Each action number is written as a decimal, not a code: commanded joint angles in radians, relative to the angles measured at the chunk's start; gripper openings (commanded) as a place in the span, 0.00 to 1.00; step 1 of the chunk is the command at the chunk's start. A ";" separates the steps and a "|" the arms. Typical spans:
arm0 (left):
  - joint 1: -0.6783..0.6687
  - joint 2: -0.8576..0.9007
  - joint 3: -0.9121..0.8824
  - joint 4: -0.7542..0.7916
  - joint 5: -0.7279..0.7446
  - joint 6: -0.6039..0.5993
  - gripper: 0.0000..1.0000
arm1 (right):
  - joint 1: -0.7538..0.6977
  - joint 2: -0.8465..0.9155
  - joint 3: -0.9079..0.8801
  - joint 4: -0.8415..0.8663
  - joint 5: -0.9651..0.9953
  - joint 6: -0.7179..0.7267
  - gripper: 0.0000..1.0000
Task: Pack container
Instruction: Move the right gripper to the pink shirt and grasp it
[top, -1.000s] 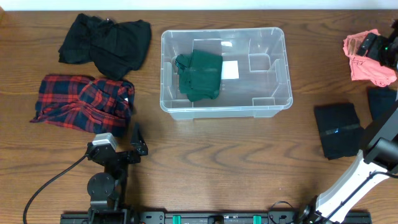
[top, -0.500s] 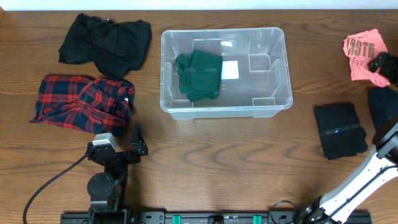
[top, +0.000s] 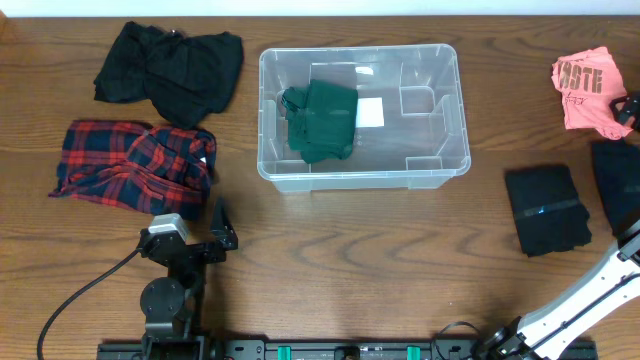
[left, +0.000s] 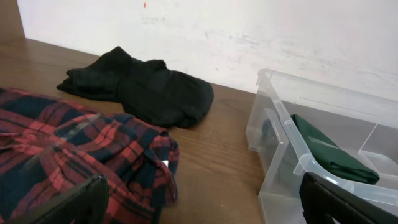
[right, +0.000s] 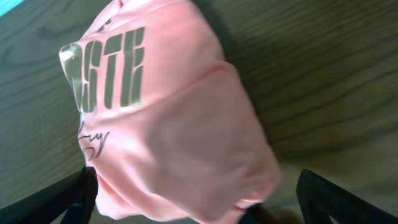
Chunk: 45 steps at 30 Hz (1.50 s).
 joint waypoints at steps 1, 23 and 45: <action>0.005 -0.005 -0.021 -0.035 -0.018 0.016 0.98 | -0.004 0.014 0.007 0.011 -0.063 -0.037 0.99; 0.005 -0.005 -0.021 -0.034 -0.018 0.016 0.98 | 0.016 0.158 0.006 0.127 -0.061 -0.018 0.99; 0.005 -0.005 -0.021 -0.034 -0.018 0.016 0.98 | 0.122 0.129 0.011 0.153 -0.303 0.186 0.01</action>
